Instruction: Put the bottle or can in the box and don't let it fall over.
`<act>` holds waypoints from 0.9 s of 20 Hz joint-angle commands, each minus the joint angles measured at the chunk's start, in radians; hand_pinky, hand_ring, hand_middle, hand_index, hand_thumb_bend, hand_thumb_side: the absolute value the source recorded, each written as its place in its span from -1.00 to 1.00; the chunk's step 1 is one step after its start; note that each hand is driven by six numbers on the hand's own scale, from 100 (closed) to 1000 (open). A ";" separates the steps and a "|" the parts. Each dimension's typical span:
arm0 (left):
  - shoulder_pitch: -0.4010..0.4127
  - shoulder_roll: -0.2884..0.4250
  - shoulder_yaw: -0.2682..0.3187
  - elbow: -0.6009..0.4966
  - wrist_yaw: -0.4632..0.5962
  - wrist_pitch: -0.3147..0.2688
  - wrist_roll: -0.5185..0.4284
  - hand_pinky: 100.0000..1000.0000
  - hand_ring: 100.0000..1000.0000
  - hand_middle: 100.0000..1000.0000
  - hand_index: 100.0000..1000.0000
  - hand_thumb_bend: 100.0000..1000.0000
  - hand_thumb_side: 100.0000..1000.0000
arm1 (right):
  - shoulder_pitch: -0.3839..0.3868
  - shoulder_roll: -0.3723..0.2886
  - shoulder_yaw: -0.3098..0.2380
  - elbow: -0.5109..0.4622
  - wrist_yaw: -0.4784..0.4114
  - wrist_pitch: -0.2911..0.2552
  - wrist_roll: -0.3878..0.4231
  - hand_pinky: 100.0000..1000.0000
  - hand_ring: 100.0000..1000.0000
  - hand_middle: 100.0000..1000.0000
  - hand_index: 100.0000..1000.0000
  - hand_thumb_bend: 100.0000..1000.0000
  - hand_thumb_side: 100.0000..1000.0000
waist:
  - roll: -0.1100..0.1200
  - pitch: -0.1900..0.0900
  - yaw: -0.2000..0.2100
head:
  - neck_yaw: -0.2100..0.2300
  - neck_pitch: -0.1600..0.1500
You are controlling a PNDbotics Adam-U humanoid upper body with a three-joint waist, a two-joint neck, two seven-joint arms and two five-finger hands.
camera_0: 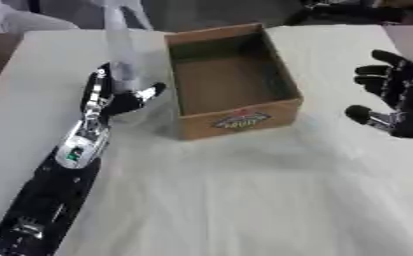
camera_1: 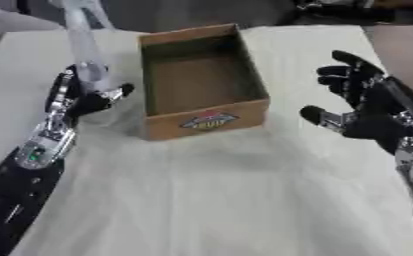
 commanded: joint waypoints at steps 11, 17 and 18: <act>-0.031 0.016 -0.006 -0.031 -0.146 0.001 0.041 0.27 -0.71 -1.00 -0.86 0.07 -1.00 | -0.016 -0.016 -0.007 -0.006 -0.004 -0.001 0.002 1.00 0.72 0.53 0.94 0.15 -1.00 | -0.001 -0.017 -0.003 | 0.001 -0.009; -0.028 0.015 0.003 -0.049 -0.146 -0.007 0.064 0.21 -0.73 -1.00 -0.91 -0.02 -1.00 | -0.016 -0.017 -0.008 -0.006 -0.004 -0.001 0.003 1.00 0.72 0.53 0.95 0.15 -1.00 | -0.001 -0.019 0.000 | -0.004 -0.006; -0.027 0.015 0.006 -0.059 -0.134 -0.011 0.074 0.20 -0.72 -1.00 -0.91 -0.03 -1.00 | -0.016 -0.017 -0.008 -0.007 -0.004 -0.001 0.004 1.00 0.72 0.53 0.95 0.15 -1.00 | -0.001 -0.019 0.001 | -0.005 -0.006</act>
